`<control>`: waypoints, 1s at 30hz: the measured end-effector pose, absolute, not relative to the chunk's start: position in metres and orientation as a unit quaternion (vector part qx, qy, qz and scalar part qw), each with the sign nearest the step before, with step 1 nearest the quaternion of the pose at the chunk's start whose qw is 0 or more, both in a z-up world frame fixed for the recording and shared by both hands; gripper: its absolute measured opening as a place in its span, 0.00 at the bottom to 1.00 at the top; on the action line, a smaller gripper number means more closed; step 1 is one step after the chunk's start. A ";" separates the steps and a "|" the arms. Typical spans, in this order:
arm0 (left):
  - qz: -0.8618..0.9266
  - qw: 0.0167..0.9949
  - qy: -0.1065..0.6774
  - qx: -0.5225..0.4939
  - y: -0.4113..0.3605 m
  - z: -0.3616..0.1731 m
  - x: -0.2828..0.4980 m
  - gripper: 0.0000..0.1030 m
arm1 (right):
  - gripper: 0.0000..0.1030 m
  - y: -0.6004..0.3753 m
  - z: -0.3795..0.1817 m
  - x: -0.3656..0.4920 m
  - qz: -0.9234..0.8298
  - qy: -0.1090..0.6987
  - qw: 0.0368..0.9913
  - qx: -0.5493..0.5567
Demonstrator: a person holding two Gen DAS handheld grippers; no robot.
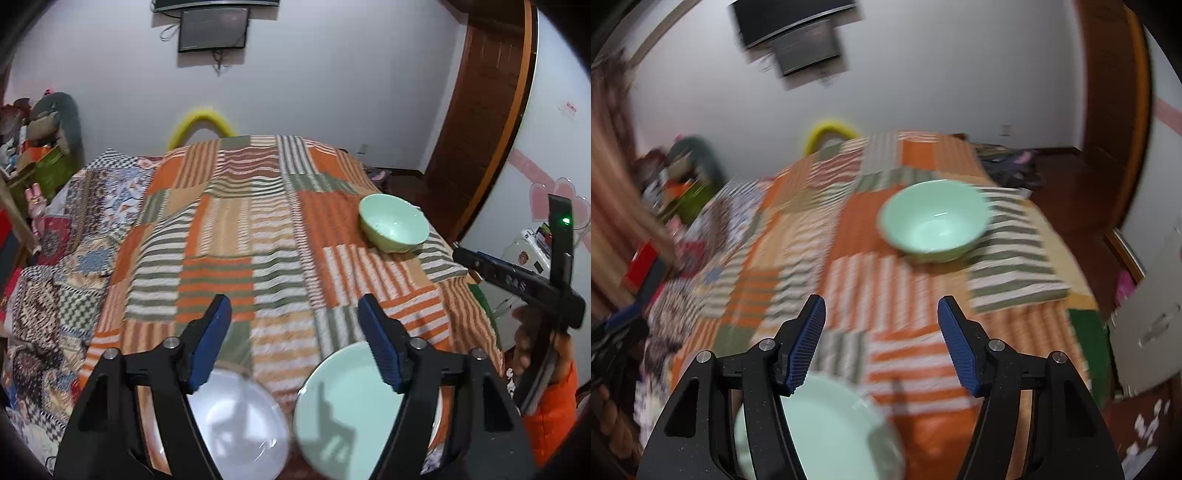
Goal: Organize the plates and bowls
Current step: 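Move both grippers toward the mint-green bowl, then close the left gripper on the mint-green bowl rim while the right gripper grips it too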
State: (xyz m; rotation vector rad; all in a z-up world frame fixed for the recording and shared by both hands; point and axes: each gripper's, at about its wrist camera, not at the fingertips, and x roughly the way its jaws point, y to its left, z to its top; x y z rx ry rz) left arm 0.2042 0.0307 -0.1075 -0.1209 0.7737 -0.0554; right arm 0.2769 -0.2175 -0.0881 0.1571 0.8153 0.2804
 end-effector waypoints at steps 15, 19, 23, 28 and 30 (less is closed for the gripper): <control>-0.038 0.906 0.418 -0.043 0.003 -0.152 0.310 0.76 | 0.35 -0.264 -0.158 0.416 0.062 0.467 0.877 0.097; -0.038 0.901 0.431 -0.044 0.004 -0.167 0.326 0.76 | 0.17 -0.263 -0.166 0.430 0.088 0.477 0.869 0.099; -0.040 0.894 0.443 -0.050 0.006 -0.180 0.336 0.76 | 0.12 -0.251 -0.164 0.426 0.104 0.468 0.876 0.059; -0.045 0.888 0.452 -0.068 0.004 -0.188 0.346 0.76 | 0.12 -0.243 -0.164 0.406 0.163 0.478 0.861 0.061; -0.049 0.886 0.456 -0.071 0.002 -0.191 0.348 0.76 | 0.12 -0.237 -0.164 0.394 0.181 0.480 0.857 0.054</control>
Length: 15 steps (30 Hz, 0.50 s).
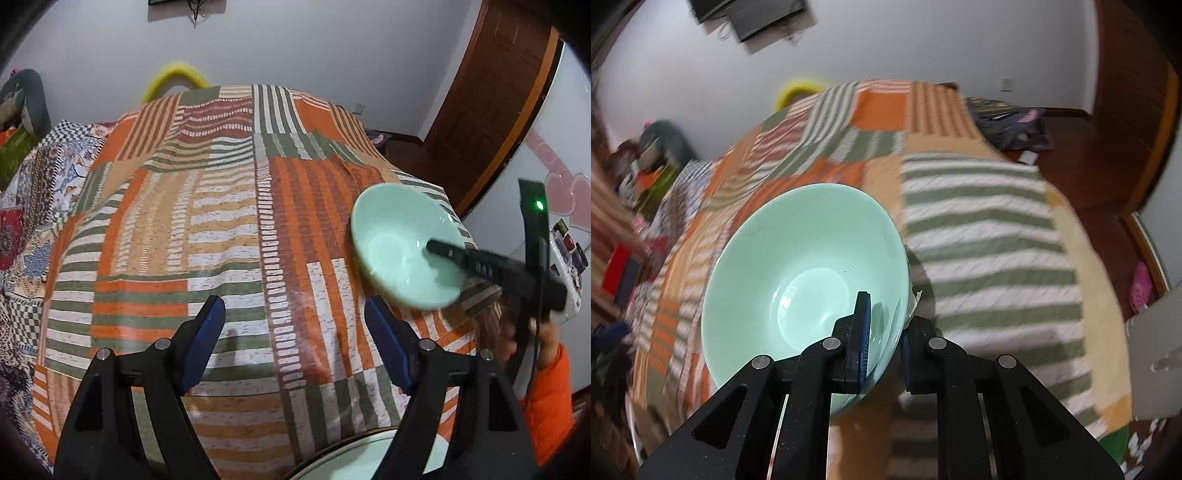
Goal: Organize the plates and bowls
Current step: 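Close the left gripper on the mint-green bowl rim while the right gripper grips it too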
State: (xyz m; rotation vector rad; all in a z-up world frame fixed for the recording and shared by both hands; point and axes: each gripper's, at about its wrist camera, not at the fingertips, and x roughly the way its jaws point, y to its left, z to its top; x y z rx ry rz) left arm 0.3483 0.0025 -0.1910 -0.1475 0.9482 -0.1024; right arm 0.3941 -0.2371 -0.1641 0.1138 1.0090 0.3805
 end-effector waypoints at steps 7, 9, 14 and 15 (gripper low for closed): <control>-0.061 0.869 0.484 -0.075 -0.006 -0.209 0.362 0.68 | 0.13 -0.221 -0.167 0.357 0.228 0.495 0.838 0.037; -0.066 0.865 0.493 -0.070 -0.010 -0.214 0.365 0.60 | 0.16 -0.221 -0.167 0.351 0.232 0.499 0.834 0.042; -0.097 0.844 0.523 -0.074 -0.021 -0.228 0.372 0.39 | 0.19 -0.222 -0.171 0.354 0.228 0.502 0.832 0.062; -0.100 0.842 0.524 -0.075 -0.022 -0.229 0.371 0.36 | 0.19 -0.224 -0.172 0.354 0.228 0.504 0.830 0.067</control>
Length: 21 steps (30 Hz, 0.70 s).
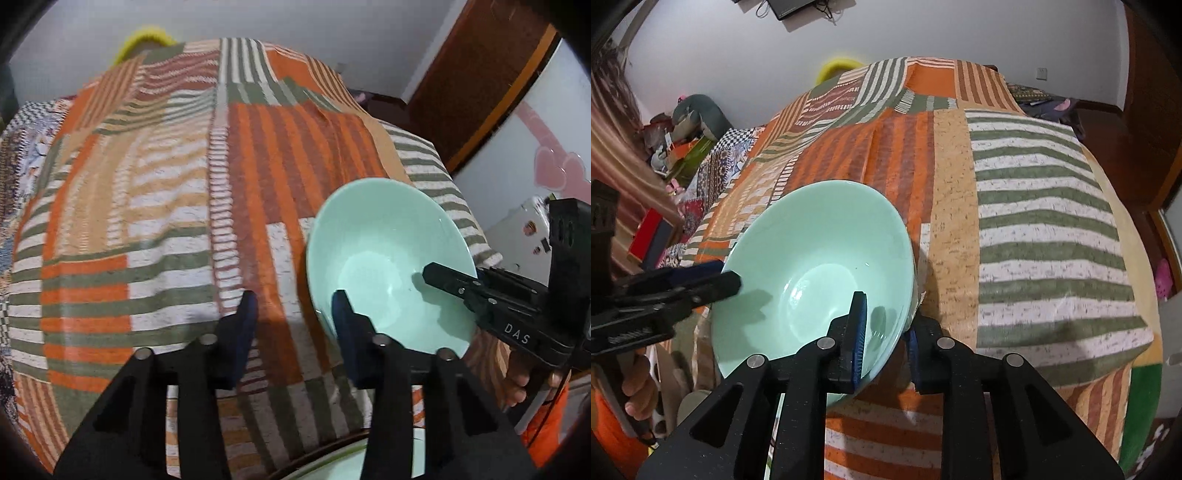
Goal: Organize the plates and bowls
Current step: 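Close the left gripper on the mint-green bowl rim while the right gripper grips it too, then lift the mint-green bowl with both grippers and carry it over the bowl stack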
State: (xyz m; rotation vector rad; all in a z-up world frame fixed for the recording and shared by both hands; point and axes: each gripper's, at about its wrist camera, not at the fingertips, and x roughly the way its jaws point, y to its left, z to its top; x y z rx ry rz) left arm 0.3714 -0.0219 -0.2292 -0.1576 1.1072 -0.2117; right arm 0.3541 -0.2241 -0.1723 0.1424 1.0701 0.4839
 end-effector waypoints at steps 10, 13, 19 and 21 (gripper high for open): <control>-0.121 0.837 0.529 -0.071 -0.035 -0.234 0.379 0.12 | 0.20 -0.219 -0.164 0.349 0.207 0.485 0.848 0.046; -0.115 0.841 0.527 -0.051 -0.042 -0.232 0.376 0.11 | 0.15 -0.212 -0.161 0.347 0.197 0.481 0.854 0.029; -0.113 0.843 0.523 -0.050 -0.036 -0.226 0.363 0.11 | 0.14 -0.213 -0.151 0.341 0.199 0.474 0.856 0.052; -0.114 0.848 0.515 -0.049 -0.034 -0.219 0.354 0.11 | 0.13 -0.210 -0.144 0.334 0.197 0.465 0.862 0.051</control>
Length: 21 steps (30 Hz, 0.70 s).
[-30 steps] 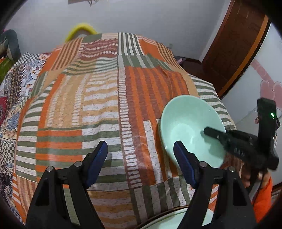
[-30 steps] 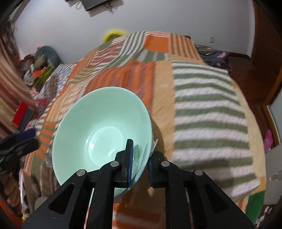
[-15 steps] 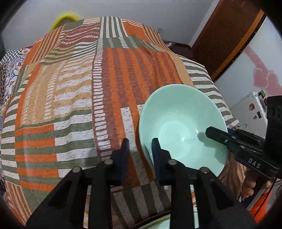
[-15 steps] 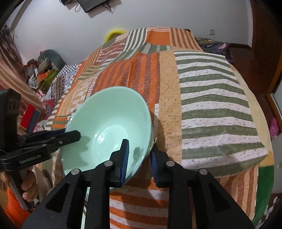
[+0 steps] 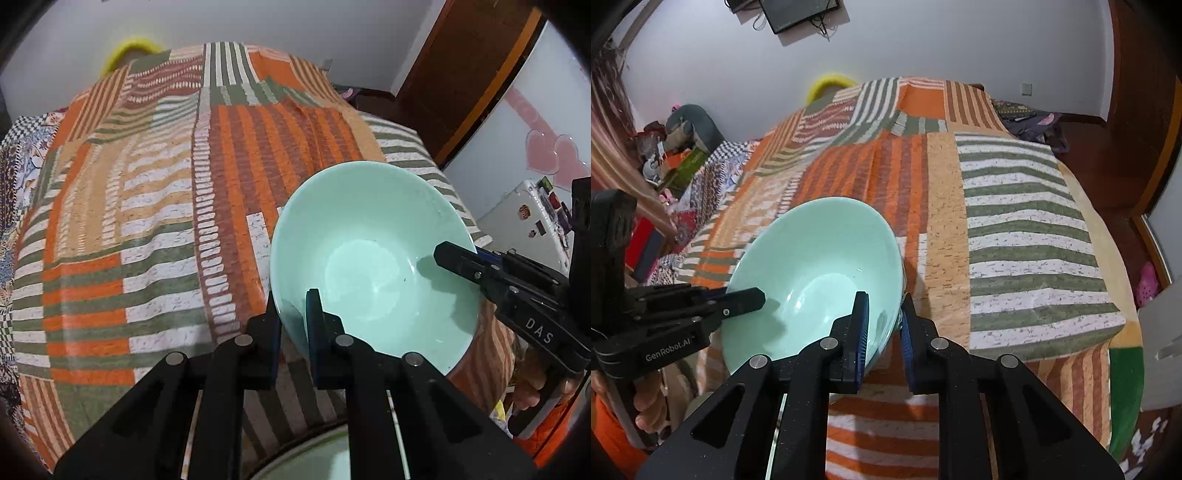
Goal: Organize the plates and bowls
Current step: 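Lift the mint-green bowl with both grippers and carry it over the bowl stack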
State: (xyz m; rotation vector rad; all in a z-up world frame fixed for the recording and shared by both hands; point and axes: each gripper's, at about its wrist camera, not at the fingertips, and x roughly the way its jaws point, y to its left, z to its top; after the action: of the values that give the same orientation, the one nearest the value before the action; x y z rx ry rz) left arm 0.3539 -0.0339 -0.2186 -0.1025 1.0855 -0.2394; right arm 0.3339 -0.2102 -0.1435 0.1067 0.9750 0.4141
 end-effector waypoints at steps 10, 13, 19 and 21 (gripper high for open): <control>-0.093 0.885 0.456 -0.033 -0.022 -0.156 0.296 0.11 | 0.13 -0.195 -0.097 0.297 0.210 0.422 0.881 0.047; -0.084 0.895 0.437 -0.026 -0.018 -0.136 0.276 0.11 | 0.13 -0.189 -0.084 0.283 0.213 0.409 0.886 0.044; -0.078 0.909 0.408 -0.028 -0.005 -0.110 0.242 0.11 | 0.13 -0.177 -0.065 0.258 0.222 0.390 0.893 0.041; -0.075 0.913 0.401 -0.032 0.002 -0.104 0.229 0.11 | 0.13 -0.170 -0.059 0.249 0.225 0.385 0.894 0.039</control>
State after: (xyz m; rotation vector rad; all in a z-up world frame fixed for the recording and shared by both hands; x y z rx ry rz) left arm 0.2294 0.0017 -0.1039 -0.0654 0.8254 -0.1555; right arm 0.2488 -0.1703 -0.0594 0.0804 0.7983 0.4670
